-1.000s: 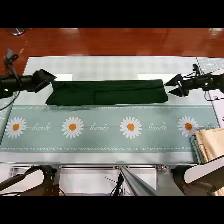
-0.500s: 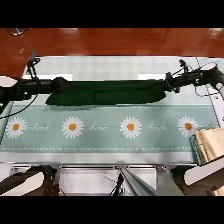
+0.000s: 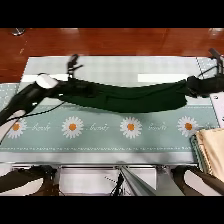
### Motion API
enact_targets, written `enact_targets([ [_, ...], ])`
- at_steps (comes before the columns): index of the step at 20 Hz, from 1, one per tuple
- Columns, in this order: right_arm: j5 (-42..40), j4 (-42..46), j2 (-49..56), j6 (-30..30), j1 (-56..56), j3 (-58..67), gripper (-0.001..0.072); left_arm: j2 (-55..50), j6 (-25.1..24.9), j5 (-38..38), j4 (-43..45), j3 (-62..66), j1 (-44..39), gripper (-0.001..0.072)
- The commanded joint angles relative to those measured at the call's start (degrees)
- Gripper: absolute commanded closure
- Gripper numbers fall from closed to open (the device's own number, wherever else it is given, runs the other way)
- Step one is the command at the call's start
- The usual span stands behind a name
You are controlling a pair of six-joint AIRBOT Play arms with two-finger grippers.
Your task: Fold the shirts.
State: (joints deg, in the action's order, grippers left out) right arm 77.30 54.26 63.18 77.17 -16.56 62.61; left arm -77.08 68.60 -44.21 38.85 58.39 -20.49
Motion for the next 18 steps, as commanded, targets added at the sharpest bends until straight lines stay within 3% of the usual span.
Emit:
enact_targets([
  [1,-0.11,0.24,-16.72,4.2,-0.13,-7.58,0.0693,-10.32,6.73,2.16,5.79,9.9,-10.51,0.0686],
  [7,2.08,-0.96,-26.27,6.84,-0.13,-8.81,0.0694,-32.24,16.72,-3.72,4.72,32.22,-24.59,0.0686],
  [11,1.95,-1.14,-26.25,6.47,-0.13,-8.81,0.0693,-38.77,12.87,-4.85,-6.05,38.03,-30.67,0.0685],
  [14,1.92,-1.16,-26.25,6.34,-0.13,-8.81,0.0693,-38.77,12.92,-8.04,-7.37,39.98,-29.77,0.0685],
  [18,1.2,-2.6,-26.12,6.38,-0.11,-8.81,0.0693,-34.01,13.09,-14.95,-6.25,40.41,-17.75,0.0684],
])
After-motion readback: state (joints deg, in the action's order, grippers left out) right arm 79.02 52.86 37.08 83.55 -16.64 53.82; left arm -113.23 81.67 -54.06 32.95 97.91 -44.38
